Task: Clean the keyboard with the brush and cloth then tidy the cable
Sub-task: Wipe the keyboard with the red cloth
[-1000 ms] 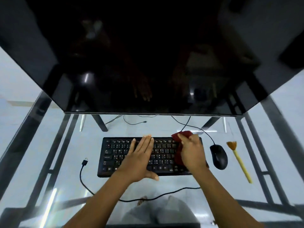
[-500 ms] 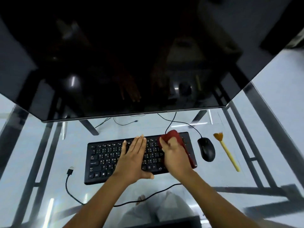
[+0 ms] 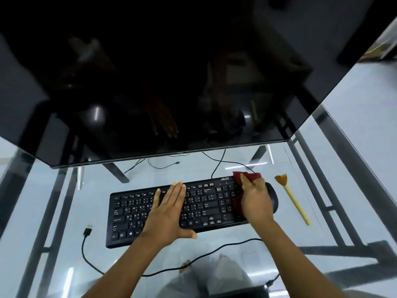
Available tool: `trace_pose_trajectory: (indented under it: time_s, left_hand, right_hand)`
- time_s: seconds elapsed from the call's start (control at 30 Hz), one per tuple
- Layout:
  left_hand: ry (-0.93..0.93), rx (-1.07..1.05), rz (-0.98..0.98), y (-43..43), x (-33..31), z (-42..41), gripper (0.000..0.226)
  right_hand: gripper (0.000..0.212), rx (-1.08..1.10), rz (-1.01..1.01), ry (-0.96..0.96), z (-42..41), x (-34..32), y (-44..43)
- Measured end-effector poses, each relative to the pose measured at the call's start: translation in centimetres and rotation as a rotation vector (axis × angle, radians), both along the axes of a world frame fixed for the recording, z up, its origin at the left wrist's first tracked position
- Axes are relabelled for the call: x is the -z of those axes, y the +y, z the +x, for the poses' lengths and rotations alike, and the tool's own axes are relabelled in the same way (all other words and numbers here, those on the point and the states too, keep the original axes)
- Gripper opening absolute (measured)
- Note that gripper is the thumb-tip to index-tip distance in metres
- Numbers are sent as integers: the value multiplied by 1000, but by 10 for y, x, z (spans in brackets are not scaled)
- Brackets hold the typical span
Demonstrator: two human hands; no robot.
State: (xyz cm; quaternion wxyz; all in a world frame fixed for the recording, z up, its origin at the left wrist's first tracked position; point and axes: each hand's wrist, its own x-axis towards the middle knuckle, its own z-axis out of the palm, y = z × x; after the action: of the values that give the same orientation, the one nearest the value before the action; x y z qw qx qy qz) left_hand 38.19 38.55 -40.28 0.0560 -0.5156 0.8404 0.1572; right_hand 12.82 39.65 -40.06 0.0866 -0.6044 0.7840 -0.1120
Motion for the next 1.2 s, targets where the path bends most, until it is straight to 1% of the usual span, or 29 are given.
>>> trace_pose_trajectory:
  time_s: [0.07,0.1,0.13,0.17,0.2,0.23,0.27,0.3,0.33,0.37,0.43,0.47,0.5,0.53,0.57,0.6,0.63,0.67,0.7,0.73,0.77,0.8,0.87,0.9,0.97,1.03,1.1,1.13,1.2]
  left_hand:
    - [-1,-1,-3,0,1,0,134]
    - [3,-4,-5,-1,2,0,135]
    - [12,-6,-4,-2,2,0,135]
    - [18,-4,-2,-2,3,0,135]
    - [16,2,-1,-2,2,0,135]
    - [10,7,2,-2,2,0,135]
    - [12,8,4,-2,3,1,135]
    - [20,6,0,-2,3,1,135]
    - [26,8,-6,-2,4,1,135]
    - [28,13,-8,-2,4,1,135]
    - [31,15,-7,-2,4,1,134]
    - [33,11,-4,-2,6,2,135]
    - [34,9,1,-2,6,2,135]
    - [36,8,5,-2,5,2,135]
    - [38,9,7,-2,5,2,136]
    - [36,11,9,-2,4,2,136]
    - [30,10,8,-2,3,2,135]
    - [22,11,7,-2,3,2,135]
    - [18,12,6,-1,2,2,135]
    - [16,11,6,-1,2,2,134]
    - [18,9,6,-1,3,2,134]
    - [26,4,8,-2,4,2,134]
    - [40,-3,11,-2,6,1,135]
    - [40,0,10,-2,6,1,135]
    - [37,10,13,-1,5,2,135]
    - [42,12,10,-1,4,1,135]
    - [45,10,6,-1,3,2,135]
    - [46,8,7,-2,3,2,135]
    - [53,4,11,-2,6,3,135]
  right_hand:
    - [18,-92,37,-10,23,-10,13]
    - [31,-141,7,-78,35,-9,23]
    - [35,-288,-1,-150,47,-4,36]
    - [25,-389,43,-233,56,-10,46]
    - [17,-510,83,-217,54,-11,52]
    - [17,-542,133,-167,45,-11,54]
    - [24,-553,90,-174,31,-6,58]
    - [32,-448,35,-157,15,-5,58]
    - [26,-371,24,-113,3,-7,55]
    - [9,-309,14,-91,-4,-9,54]
    - [10,-234,-83,2,0,3,52]
    - [15,-253,-30,-97,10,10,56]
    - [30,-361,44,-118,23,13,63]
    - [41,-521,73,-44,31,9,67]
    - [35,-599,170,-55,34,-3,68]
    - [26,-639,205,-158,27,-1,67]
    - [31,-617,119,-183,19,-4,62]
    - [33,-514,67,-156,7,-4,55]
    - [20,-367,80,-138,-4,-4,48]
    - [19,-220,66,-209,-10,-1,41]
    - [35,-178,20,-108,-11,2,36]
    - [38,-166,-33,-92,-5,7,36]
    - [31,-221,-18,-146,23,6,41]
    - [35,-347,-18,-163,38,0,44]
    - [45,-586,-58,-66,43,9,43]
    - [41,-370,-73,-158,32,11,30]
    - [52,-63,-36,-204,30,7,15]
    - [58,-20,-15,-167,37,5,11]
    - [64,-168,-34,-114,64,1,12]
